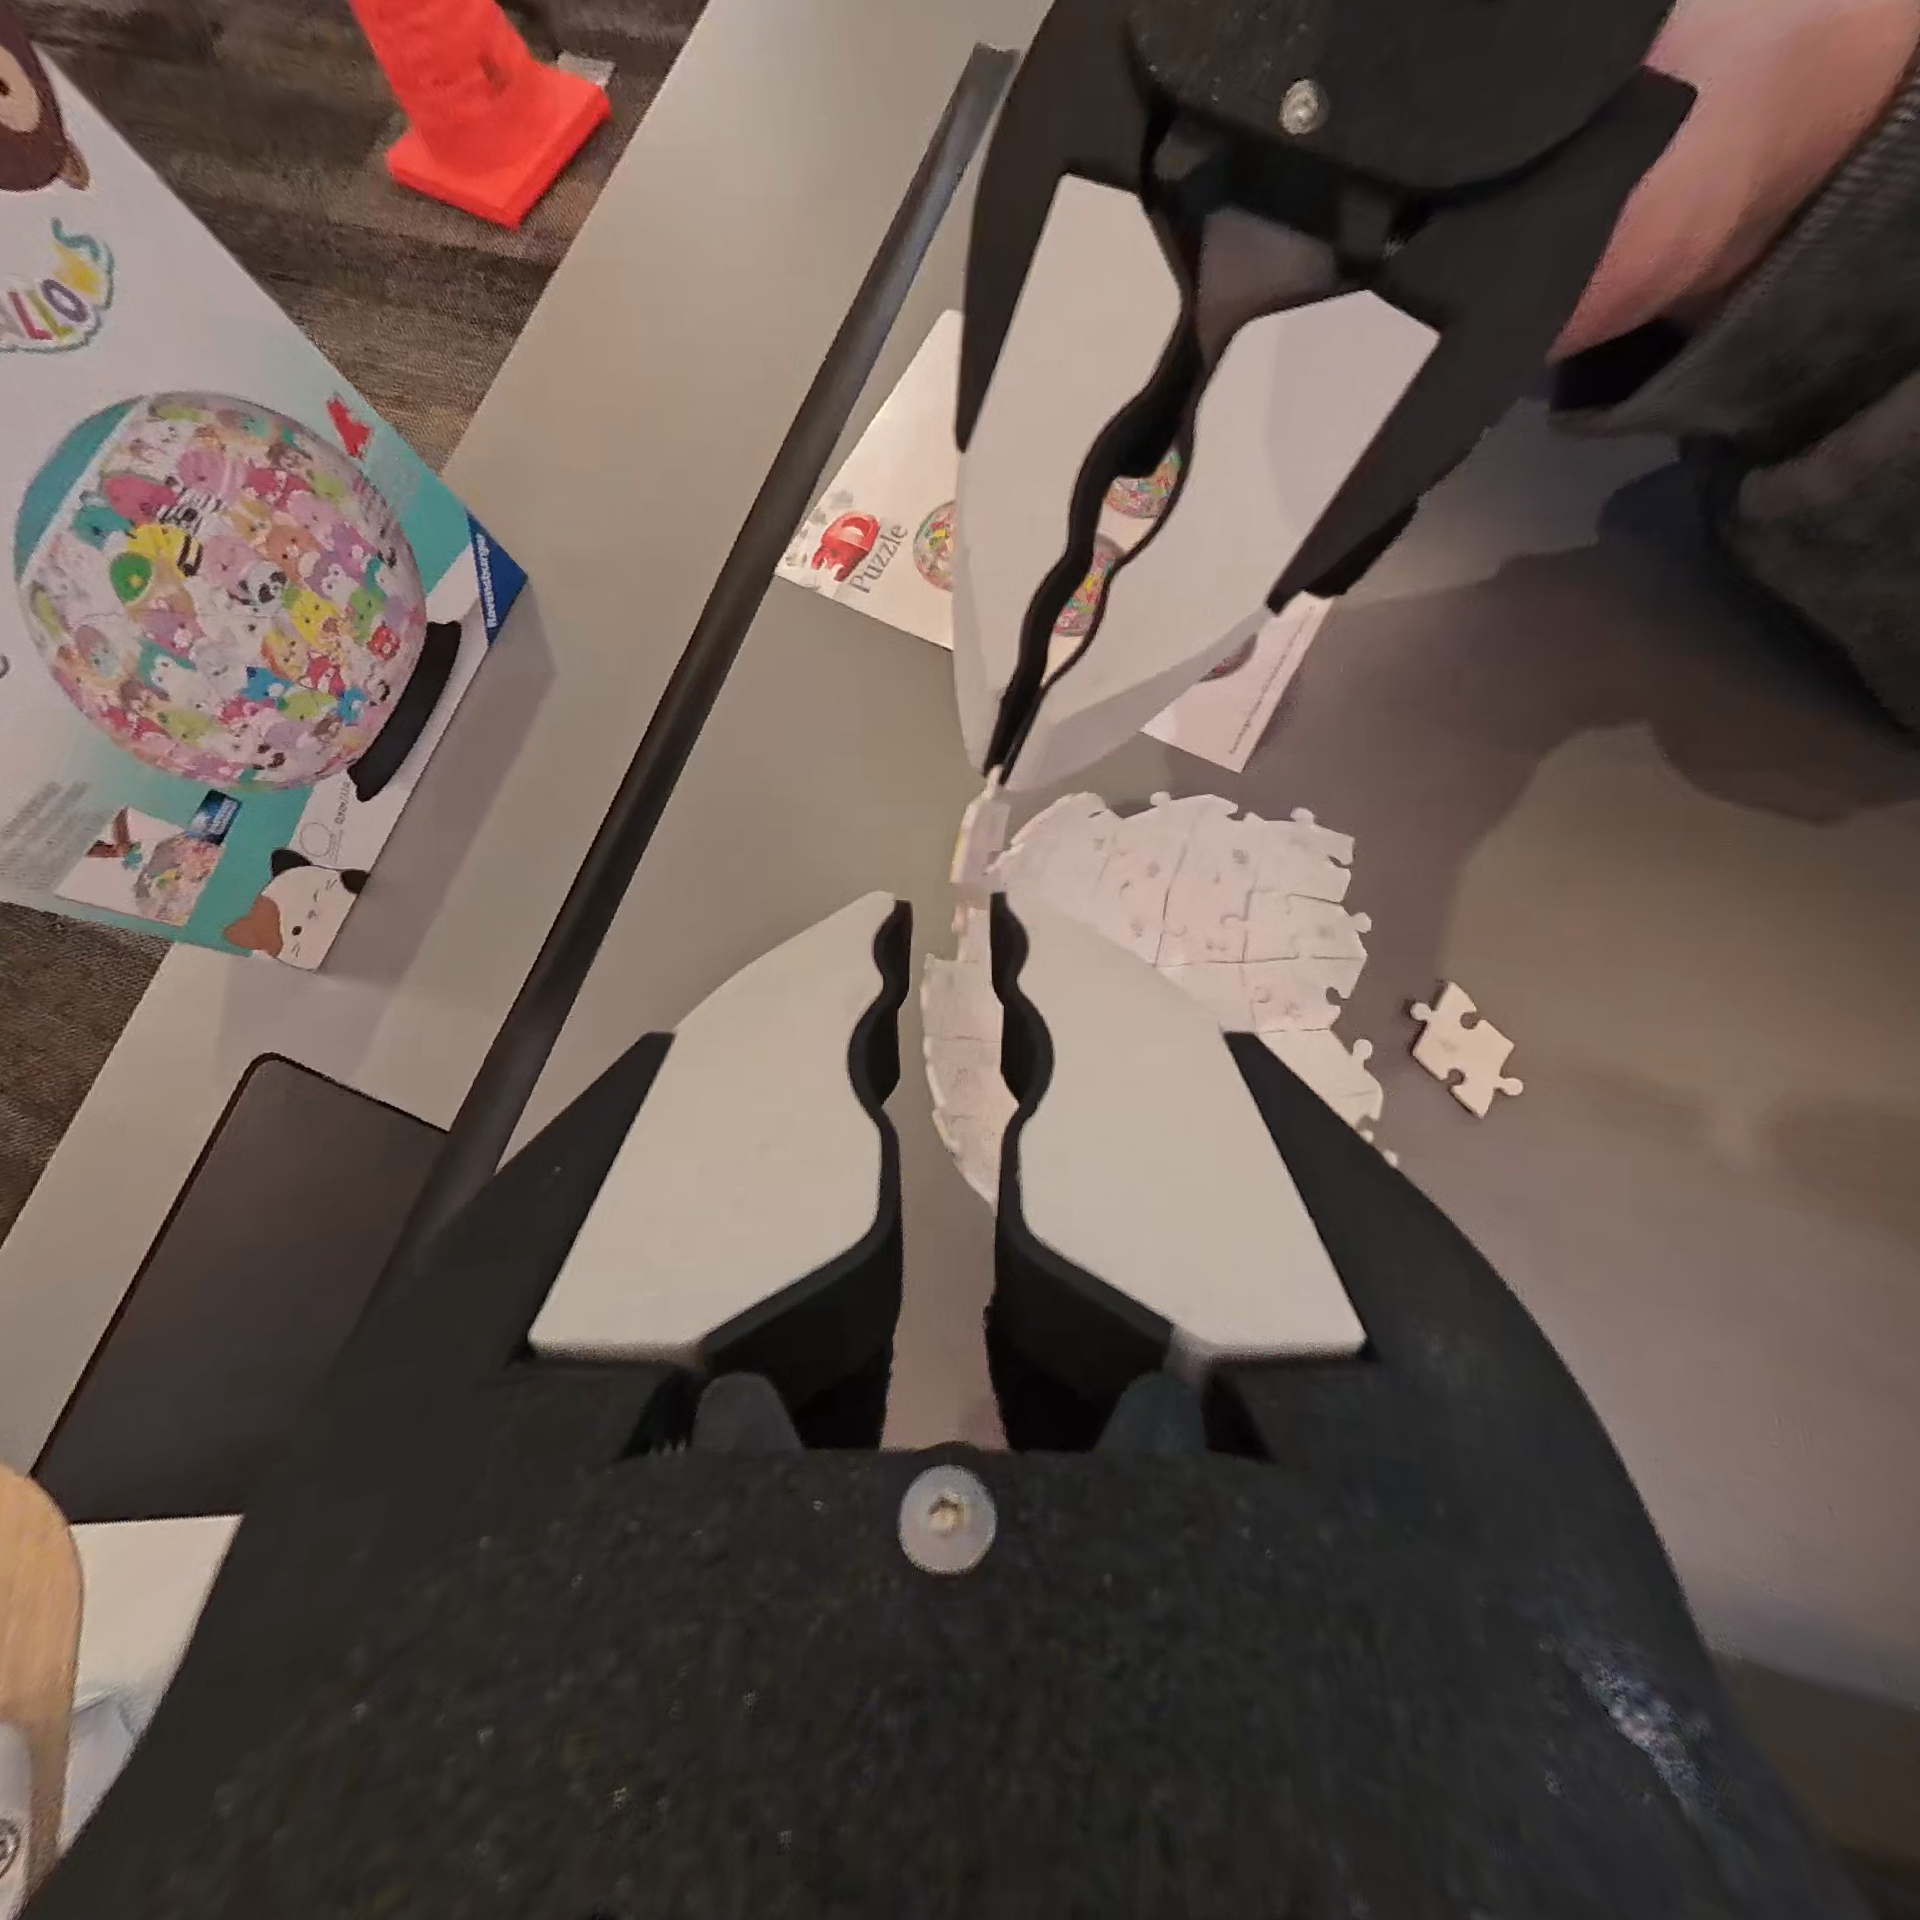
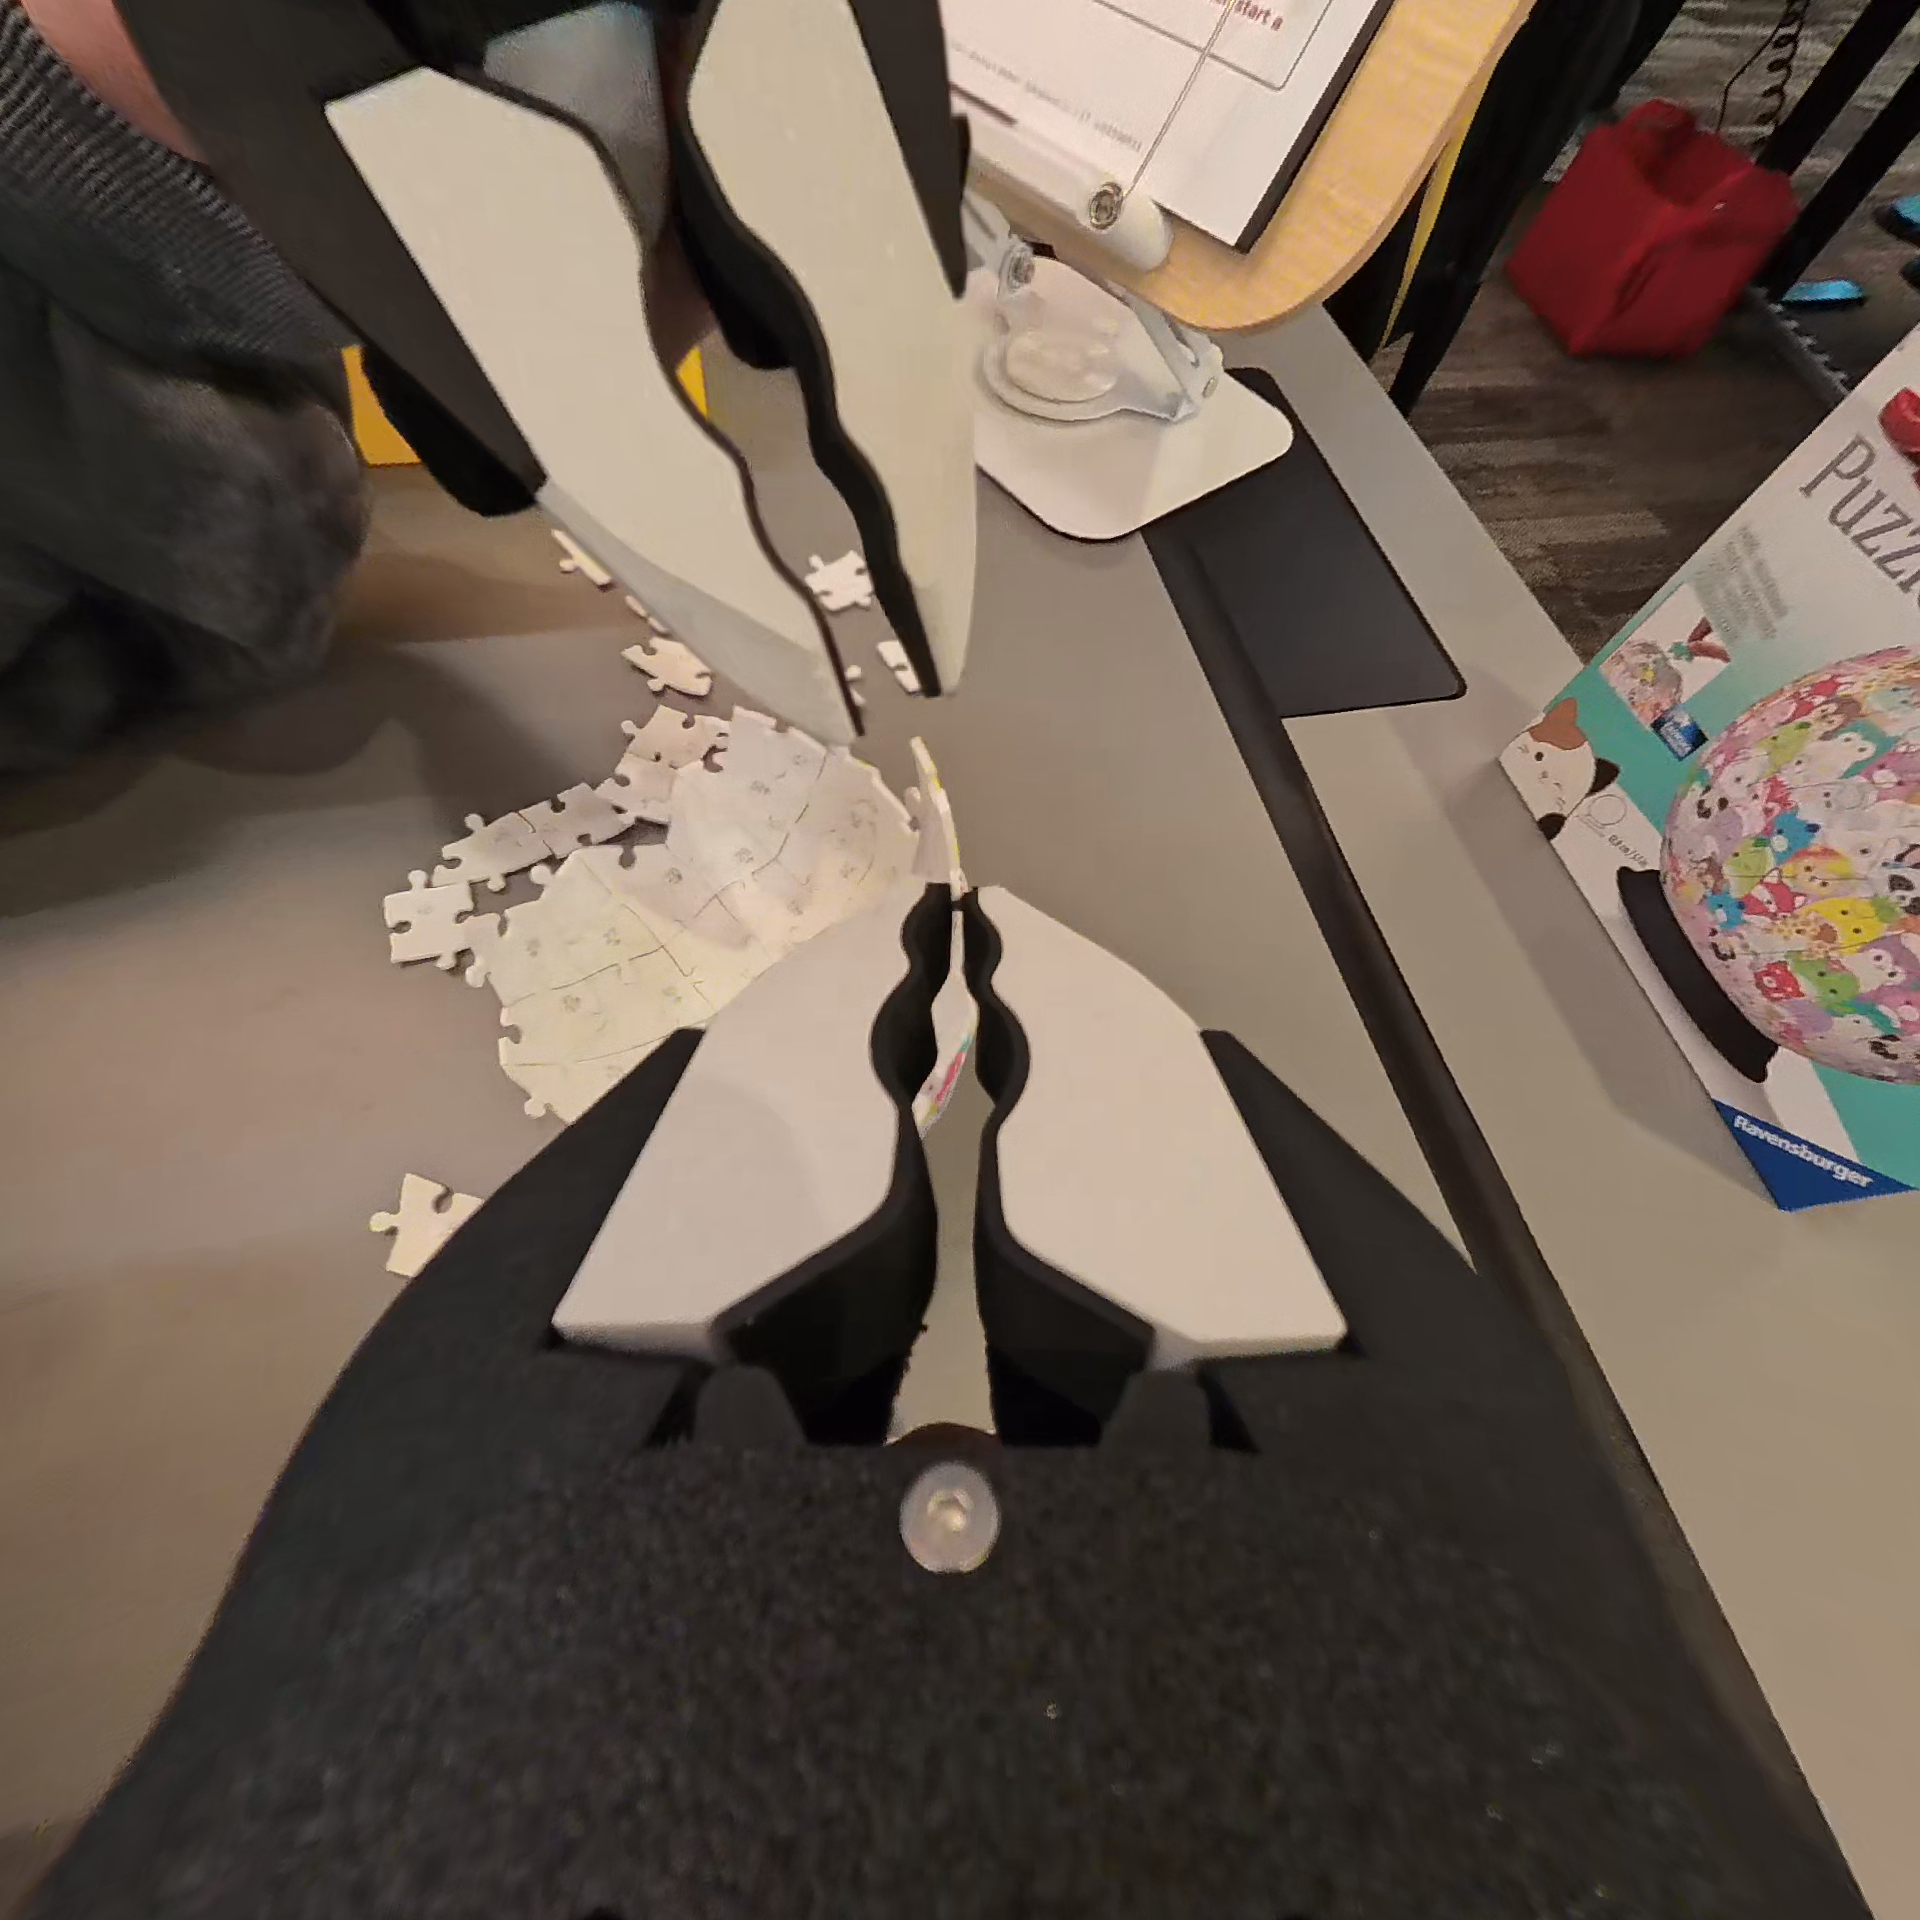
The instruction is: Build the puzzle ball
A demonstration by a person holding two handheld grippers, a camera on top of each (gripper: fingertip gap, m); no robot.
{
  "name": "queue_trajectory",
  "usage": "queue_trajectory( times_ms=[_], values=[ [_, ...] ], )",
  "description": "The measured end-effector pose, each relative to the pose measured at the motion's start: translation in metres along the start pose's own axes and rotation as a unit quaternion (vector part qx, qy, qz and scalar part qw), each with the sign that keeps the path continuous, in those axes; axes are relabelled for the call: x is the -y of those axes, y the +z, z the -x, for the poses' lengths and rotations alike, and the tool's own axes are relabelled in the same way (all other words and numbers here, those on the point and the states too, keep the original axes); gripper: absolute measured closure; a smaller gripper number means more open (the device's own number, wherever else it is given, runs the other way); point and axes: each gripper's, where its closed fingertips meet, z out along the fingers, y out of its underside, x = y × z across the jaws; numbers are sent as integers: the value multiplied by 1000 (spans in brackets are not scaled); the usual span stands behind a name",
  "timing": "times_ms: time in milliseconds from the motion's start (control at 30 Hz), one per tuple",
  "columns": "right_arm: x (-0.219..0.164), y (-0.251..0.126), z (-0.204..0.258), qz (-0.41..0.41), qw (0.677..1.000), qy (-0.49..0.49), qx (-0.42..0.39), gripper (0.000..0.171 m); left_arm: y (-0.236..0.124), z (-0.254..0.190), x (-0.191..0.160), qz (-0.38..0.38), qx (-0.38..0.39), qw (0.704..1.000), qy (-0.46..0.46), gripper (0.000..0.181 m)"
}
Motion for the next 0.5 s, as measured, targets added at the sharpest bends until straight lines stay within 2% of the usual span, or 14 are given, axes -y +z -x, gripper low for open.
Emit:
queue_trajectory(
  times_ms=[167, 367, 500],
  values=[
    [8, -1, 5, -14, 1000, 6, 13, 169, 5, -4, -5, 17, 3, 1000, 6, 165],
    [-14, -7, -5, 75, 997, -5, -31, 169, 8, 8, -44, 115, 23, 993, -12, 159],
    [-23, -14, -1, 127, 991, -27, -40, 169, 4, 5, -49, 149, 37, 988, 5, 159]
  ],
)
